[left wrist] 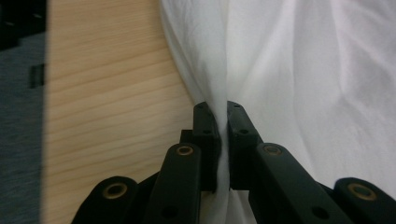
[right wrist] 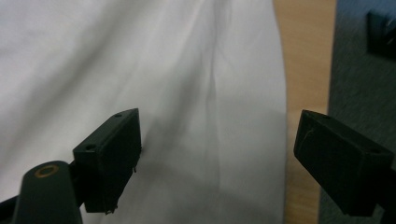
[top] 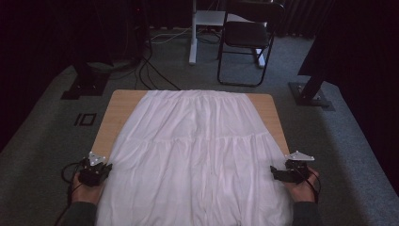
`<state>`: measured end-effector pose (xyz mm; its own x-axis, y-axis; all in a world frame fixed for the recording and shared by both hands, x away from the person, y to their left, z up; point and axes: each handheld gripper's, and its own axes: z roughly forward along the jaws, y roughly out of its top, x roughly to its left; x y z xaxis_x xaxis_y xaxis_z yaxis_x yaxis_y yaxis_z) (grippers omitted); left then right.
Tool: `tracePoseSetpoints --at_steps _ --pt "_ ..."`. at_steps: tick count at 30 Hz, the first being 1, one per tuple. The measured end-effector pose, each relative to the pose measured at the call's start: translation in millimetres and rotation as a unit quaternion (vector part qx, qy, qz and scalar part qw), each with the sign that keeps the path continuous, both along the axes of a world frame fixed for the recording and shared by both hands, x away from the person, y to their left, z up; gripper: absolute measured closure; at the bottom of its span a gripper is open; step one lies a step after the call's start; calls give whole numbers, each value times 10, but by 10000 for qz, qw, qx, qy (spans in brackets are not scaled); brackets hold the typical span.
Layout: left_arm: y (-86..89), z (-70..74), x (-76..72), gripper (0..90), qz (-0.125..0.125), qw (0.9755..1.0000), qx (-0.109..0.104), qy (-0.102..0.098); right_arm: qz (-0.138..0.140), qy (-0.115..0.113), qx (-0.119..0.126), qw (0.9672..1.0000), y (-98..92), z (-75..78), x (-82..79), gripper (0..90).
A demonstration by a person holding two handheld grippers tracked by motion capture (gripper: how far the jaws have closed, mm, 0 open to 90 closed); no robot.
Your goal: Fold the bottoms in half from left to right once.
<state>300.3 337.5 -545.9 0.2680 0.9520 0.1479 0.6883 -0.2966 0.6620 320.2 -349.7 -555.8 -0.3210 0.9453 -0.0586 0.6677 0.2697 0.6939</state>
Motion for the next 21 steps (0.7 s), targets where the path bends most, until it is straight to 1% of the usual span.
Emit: tracePoseSetpoints --at_steps 1,2,3,4,5,6,8,10,11,12,14,17,19,20,21 --pt "23 7 10 860 62 9999 152 5 -36 106 35 9999 -11 -40 18 136" --pt "54 13 20 861 110 9995 289 0 -42 123 89 9999 -20 -70 27 144" --pt "94 19 32 863 140 9992 378 -4 -18 134 217 9997 -34 -78 28 165" --pt "139 22 46 864 192 9988 444 -22 33 157 285 9995 -44 -78 28 207" --pt "187 29 61 865 264 9982 545 -36 82 142 325 9993 -49 -71 23 284" --pt "235 41 74 866 340 9973 644 -58 127 134 330 9993 -50 -57 15 380" --pt "336 71 98 868 521 9954 790 -114 229 134 324 9991 -48 -29 -3 624" --pt "459 94 125 868 713 9938 841 -146 266 132 294 9991 -46 -21 -14 789" --pt "529 100 138 869 823 9928 858 -141 258 128 272 9992 -48 -20 -16 834" --pt "599 99 149 869 944 9914 894 -144 207 129 227 9994 -49 -17 -16 853" --pt "742 85 164 870 1233 9885 861 -137 40 117 103 9999 -62 -11 -14 862" --pt "911 61 159 870 1645 9827 843 -114 -67 108 133 9998 -99 -16 -17 863" --pt "965 70 152 870 1818 9797 844 -100 -114 95 135 9998 -108 -18 -20 862" --pt "958 100 138 870 1840 9795 804 -135 -119 104 149 9998 -111 -17 -18 861" --pt "925 142 116 869 1777 9809 766 -212 -116 100 137 9998 -109 -17 -17 859"
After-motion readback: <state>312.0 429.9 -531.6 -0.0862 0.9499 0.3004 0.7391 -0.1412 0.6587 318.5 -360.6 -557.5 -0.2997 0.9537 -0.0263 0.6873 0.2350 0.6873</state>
